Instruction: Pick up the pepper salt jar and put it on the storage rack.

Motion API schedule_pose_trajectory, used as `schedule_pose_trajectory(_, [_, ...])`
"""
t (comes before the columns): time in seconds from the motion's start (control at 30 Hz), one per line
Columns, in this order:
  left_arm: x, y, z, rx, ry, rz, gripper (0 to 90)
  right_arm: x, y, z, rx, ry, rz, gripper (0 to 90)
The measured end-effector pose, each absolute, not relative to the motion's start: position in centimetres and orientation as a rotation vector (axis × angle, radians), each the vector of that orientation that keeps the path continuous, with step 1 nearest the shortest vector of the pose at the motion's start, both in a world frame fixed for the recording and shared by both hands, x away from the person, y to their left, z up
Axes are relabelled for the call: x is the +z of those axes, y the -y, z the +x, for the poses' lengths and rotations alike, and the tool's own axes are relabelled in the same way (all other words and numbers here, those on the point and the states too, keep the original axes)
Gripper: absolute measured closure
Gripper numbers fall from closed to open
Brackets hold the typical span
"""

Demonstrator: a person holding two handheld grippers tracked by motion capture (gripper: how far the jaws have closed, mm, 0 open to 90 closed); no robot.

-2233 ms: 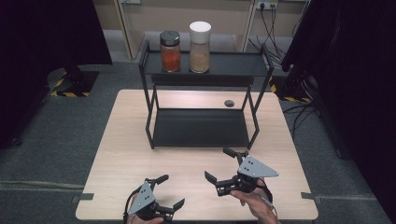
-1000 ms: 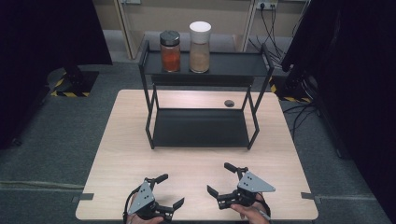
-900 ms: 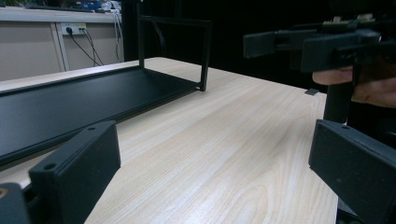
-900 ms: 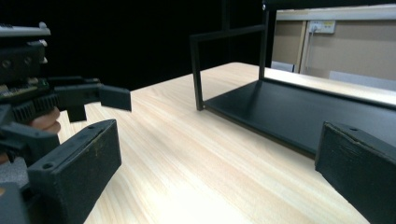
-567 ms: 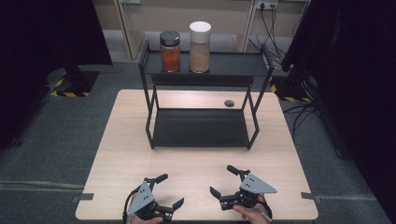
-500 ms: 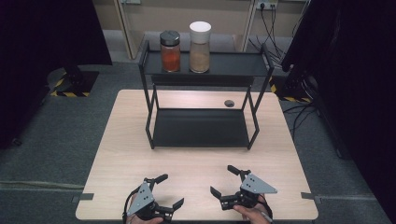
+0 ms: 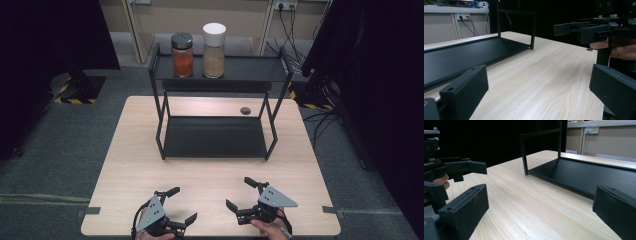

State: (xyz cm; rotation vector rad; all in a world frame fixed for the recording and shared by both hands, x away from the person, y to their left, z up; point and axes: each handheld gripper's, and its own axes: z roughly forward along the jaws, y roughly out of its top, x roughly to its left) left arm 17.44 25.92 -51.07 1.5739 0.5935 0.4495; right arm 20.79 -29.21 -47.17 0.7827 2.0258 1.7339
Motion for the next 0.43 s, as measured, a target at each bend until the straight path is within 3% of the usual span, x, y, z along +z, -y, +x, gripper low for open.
schedule_pose_trajectory(0.43, [-51.06, -25.95, 17.47, 0.451, -0.594, 1.573, 1.5, -47.20, 29.47, 20.88, 1.738, -2.011, 0.794, 0.6])
